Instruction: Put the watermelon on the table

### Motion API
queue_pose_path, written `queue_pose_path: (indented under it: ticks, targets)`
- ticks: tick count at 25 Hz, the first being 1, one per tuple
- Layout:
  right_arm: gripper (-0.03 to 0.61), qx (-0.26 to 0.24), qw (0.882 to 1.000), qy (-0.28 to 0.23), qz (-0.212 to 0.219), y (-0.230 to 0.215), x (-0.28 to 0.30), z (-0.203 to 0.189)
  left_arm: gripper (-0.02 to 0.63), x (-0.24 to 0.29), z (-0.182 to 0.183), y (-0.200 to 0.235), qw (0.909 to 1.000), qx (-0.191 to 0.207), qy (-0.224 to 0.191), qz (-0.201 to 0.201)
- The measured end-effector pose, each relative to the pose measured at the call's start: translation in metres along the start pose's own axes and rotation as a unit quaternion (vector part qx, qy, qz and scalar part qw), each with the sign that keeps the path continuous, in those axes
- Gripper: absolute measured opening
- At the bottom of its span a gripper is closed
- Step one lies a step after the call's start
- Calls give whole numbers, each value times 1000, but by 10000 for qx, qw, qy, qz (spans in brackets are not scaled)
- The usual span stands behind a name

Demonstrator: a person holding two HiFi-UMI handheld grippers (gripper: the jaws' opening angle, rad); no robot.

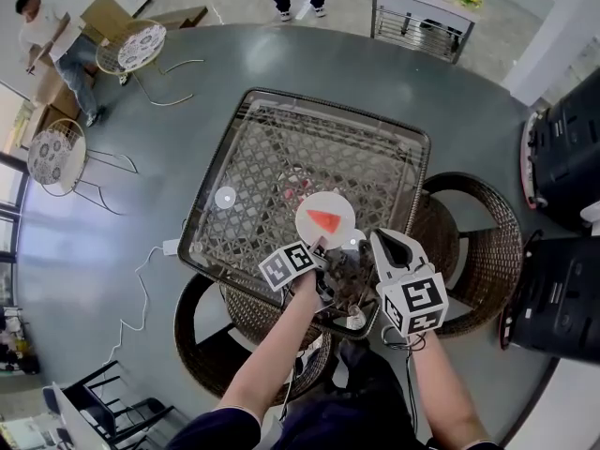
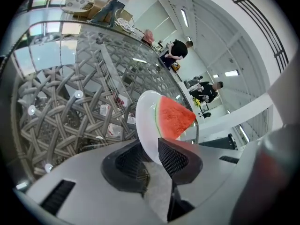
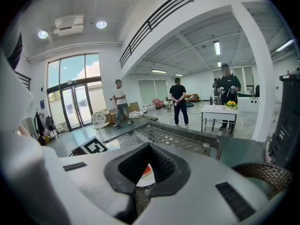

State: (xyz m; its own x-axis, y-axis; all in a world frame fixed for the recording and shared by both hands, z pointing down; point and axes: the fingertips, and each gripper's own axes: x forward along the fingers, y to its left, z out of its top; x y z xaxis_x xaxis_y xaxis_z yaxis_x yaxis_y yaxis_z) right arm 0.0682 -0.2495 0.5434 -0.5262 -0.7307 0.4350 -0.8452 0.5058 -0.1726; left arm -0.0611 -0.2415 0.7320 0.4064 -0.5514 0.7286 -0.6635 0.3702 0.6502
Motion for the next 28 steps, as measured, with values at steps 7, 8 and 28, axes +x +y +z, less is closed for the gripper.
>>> queue_pose_path:
  ticks: [7, 8, 28]
  targets:
    - [0, 7, 10000, -23, -20, 1, -3, 0, 119, -3, 2, 1, 9980, 527, -117, 322]
    - [0, 10, 10000, -29, -20, 1, -4, 0, 123, -4, 2, 1, 9975, 597, -116, 364]
    - [0, 44, 9999, -122, 1, 1, -13, 4, 169, -6, 2, 6, 9855, 1426, -173, 908]
